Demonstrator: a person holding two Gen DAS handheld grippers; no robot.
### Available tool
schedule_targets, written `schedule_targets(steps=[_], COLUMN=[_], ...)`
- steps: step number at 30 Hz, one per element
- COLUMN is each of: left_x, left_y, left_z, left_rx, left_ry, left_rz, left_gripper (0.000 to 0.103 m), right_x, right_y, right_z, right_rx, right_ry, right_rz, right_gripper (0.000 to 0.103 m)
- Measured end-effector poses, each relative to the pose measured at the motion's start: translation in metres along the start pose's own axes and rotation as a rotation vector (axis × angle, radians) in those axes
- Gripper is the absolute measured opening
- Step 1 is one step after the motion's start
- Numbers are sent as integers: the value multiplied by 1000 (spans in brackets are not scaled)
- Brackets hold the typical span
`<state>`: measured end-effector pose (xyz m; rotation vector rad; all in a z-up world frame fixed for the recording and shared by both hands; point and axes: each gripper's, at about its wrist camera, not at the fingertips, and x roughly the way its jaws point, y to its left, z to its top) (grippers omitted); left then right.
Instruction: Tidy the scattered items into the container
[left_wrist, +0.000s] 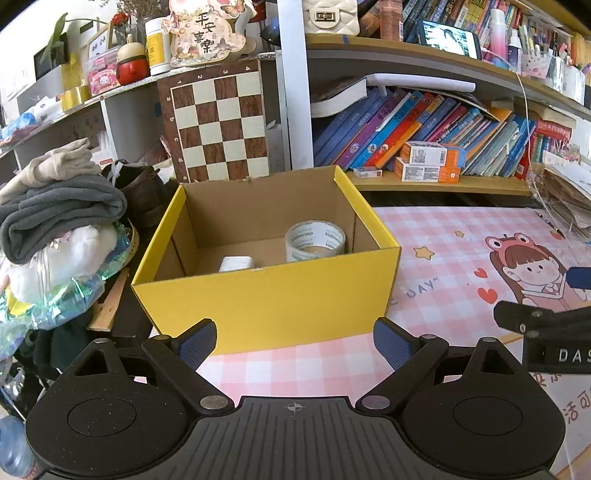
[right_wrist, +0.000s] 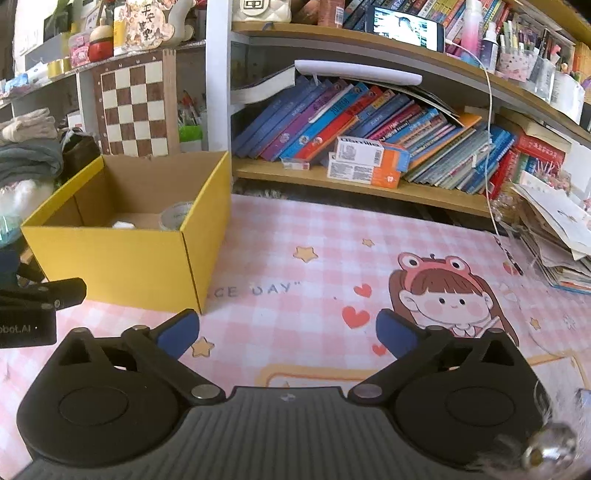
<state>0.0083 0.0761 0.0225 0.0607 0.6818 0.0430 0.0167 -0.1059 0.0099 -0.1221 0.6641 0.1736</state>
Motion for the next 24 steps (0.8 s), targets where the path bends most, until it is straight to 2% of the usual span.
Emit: schedule_targets(steps=[11,24], left_x=[1,8], left_y=[-12,-7], left_z=[-12,-12], left_rx=[6,-41], left_ry=[35,75], left_rz=[27,32], left_gripper=[94,94], right_x=[-4,3], right_y=[7,9], right_z=[-6,-5], right_rx=[-20,-18], right_ry=[-10,13], right_rz=[2,20], right_gripper=[103,103])
